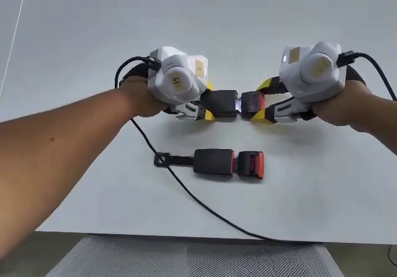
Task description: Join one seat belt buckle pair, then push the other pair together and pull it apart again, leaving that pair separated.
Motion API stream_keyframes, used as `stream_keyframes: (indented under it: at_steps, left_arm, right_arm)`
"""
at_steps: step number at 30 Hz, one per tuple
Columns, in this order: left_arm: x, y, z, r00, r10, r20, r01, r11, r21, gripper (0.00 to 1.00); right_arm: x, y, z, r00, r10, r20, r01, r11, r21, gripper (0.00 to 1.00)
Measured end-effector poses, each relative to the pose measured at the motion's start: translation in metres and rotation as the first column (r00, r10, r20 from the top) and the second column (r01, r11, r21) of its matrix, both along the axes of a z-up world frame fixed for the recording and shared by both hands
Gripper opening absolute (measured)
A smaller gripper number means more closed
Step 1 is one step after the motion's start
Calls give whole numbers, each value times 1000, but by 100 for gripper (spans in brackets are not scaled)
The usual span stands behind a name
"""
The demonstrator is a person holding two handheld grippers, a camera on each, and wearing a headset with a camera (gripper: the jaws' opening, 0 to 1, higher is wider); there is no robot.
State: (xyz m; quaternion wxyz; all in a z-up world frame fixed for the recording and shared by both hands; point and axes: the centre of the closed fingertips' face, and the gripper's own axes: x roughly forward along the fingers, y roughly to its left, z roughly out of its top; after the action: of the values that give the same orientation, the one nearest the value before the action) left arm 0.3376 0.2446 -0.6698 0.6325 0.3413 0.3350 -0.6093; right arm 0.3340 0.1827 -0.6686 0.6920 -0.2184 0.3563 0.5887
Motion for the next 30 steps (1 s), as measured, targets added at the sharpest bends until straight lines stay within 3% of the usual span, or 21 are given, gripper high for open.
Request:
stream_keyframes:
  at_steps: [23, 30]
  left_arm:
    - [-2, -1, -1, 1000, 6, -4, -6, 1000, -5, 33]
    - [-2, -1, 0, 1000, 5, -5, -5, 1000, -8, 33]
  right_arm:
    - [-2, -5, -2, 999, 24, 22, -23, 999, -40, 32]
    - [-4, -23, -2, 999, 30, 18, -29, 999, -42, 33]
